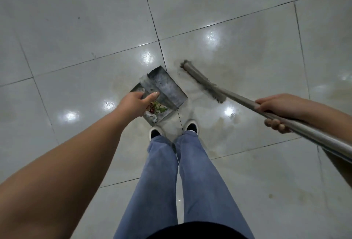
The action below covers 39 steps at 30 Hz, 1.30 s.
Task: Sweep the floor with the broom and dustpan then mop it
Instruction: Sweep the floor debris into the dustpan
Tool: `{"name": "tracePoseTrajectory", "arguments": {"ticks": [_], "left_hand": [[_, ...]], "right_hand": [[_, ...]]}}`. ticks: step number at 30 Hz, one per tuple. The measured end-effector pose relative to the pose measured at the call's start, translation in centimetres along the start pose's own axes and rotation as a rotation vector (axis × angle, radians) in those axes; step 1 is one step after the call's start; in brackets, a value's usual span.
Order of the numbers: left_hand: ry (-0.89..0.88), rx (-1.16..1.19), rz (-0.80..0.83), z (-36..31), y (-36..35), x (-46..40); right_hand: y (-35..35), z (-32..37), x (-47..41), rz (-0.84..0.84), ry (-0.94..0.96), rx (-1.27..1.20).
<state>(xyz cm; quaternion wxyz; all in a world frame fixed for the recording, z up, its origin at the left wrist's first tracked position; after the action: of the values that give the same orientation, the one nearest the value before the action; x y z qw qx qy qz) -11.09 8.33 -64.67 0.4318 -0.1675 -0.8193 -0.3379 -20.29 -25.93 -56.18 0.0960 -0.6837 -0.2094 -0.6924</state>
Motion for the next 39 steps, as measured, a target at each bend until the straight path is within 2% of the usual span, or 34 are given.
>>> {"name": "tracePoseTrajectory", "arguments": {"ticks": [6,11,15,21,25,28,32,36,39], "left_hand": [[0.034,0.102,-0.067,1.5,-1.1,-0.5],[0.047,0.188,-0.072,2.9,-1.2,-0.2],[0.041,0.237,-0.039,2.8,-2.4,0.4],[0.008,0.088,0.021,2.6,-1.4,1.2],[0.000,0.036,0.025,2.9,-1.2,1.9],[0.010,0.032,0.016,3.3,-1.2,1.9],[0.048,0.139,-0.037,4.8,0.0,1.1],[0.048,0.162,-0.039,5.5,0.4,0.5],[0.051,0.180,-0.028,6.0,0.0,0.6]], "right_hand": [[-1.1,3.7,-3.6,-0.111,0.051,0.180],[-7.0,4.1,-5.4,-0.028,0.080,0.289],[-11.0,2.3,-3.9,0.120,0.045,0.251],[-7.2,-0.1,1.0,0.159,-0.001,0.068],[-4.7,-0.2,1.9,0.076,0.000,-0.005],[-4.7,1.5,0.1,-0.016,0.038,0.068],[-6.9,3.6,-3.3,-0.068,0.053,0.249],[-11.3,3.6,-4.2,0.046,0.037,0.331],[-12.3,2.6,-2.9,0.168,0.013,0.235]]}}
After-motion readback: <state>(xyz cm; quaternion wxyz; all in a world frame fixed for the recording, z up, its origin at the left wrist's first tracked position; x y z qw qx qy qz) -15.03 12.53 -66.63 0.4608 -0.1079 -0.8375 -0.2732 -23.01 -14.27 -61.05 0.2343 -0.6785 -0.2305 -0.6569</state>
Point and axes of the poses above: each hand's wrist, its own x-axis away from the middle knuckle, its own y-axis out of the back of the hand, z = x × y, the point moved 9 cm from there along -x, towards the middle knuckle, and after that the axes turned 12 degrees about x, right-handed, at the moved point
